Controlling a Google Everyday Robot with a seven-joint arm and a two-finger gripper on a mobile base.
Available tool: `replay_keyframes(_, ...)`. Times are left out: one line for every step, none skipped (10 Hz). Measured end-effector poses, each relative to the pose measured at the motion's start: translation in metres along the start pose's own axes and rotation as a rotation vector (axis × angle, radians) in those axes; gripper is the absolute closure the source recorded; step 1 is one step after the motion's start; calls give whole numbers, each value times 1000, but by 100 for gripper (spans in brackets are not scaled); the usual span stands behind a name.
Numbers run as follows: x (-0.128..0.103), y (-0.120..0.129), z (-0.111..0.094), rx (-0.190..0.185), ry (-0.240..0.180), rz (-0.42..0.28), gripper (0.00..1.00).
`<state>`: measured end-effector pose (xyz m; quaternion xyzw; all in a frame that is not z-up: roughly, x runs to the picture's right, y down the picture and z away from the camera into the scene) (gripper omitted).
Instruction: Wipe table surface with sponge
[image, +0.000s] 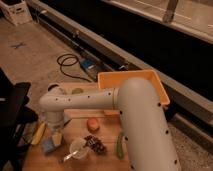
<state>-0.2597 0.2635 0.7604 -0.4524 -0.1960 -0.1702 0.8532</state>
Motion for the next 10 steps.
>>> replay_keyframes(6,9,-3,0,5,17,100)
replay_keyframes(15,18,-8,5,8,43,100)
replay_keyframes(26,26,-16,21,8,75,100)
replay_keyframes(30,28,-17,26,8,84,100)
replay_keyframes(28,28,-18,27,6,83,97)
replay_keyframes(28,28,-18,27,6,82,89)
replay_keyframes(27,28,-18,27,6,81,77)
replay_keyframes(28,28,-18,28,6,83,67)
replay_keyframes(28,28,-18,27,6,82,59)
replay_keyframes(28,28,-18,26,6,82,48)
